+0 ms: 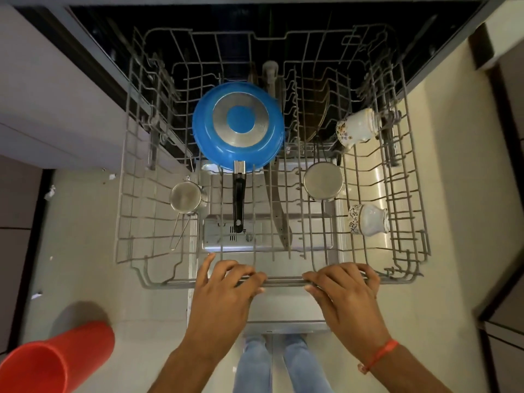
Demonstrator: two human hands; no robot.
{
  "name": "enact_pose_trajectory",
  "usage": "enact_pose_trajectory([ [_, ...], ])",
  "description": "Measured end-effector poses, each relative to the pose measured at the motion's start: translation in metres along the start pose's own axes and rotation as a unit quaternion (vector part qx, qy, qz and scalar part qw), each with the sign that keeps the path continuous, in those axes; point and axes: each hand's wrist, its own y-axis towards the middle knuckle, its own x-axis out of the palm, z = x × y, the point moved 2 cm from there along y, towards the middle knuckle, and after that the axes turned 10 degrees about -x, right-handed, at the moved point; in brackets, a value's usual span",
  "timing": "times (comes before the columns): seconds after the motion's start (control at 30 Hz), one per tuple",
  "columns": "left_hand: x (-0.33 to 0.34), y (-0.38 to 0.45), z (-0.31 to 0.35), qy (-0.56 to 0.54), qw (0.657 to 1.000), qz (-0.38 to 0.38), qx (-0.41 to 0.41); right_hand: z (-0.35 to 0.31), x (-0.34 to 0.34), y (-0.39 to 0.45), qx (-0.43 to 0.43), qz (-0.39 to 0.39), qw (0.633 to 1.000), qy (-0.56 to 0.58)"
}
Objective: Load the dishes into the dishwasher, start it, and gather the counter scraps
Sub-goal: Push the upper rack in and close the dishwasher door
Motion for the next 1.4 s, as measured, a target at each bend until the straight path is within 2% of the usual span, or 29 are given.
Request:
enact_pose_trajectory([
  [0.13, -0.004, 0.024, -0.004, 0.004, 1.0, 0.018, -0.011, 0.007, -0.003, 0.024, -0.008, 0.007, 1.0, -0.017],
  [0.4, -0.002, 0.049, -0.012, 0.027, 0.996, 0.082, 0.019, 0.013, 0.002, 0.047, -0.007, 0.0, 0.998, -0.067],
  [0.9, -0.02, 0.139, -0.025, 0.054, 0.982, 0.176, 0.049, 0.043, -0.003, 0.138, -0.037, 0.058, 0.989, -0.132],
  [1.03, -0.027, 0.168, -0.024, 0.068, 0.984, 0.158, 0.037, 0.057, -0.006, 0.167, -0.05, 0.063, 0.986, -0.146],
  [1.17, -0.036, 0.205, -0.028, 0.078, 0.98, 0.18, 0.039, 0.071, -0.009, 0.203, -0.044, 0.047, 0.981, -0.181],
  [1.4, -0.059, 0.278, -0.039, 0.086, 0.972, 0.213, 0.045, 0.093, -0.016, 0.274, -0.055, 0.081, 0.975, -0.197],
])
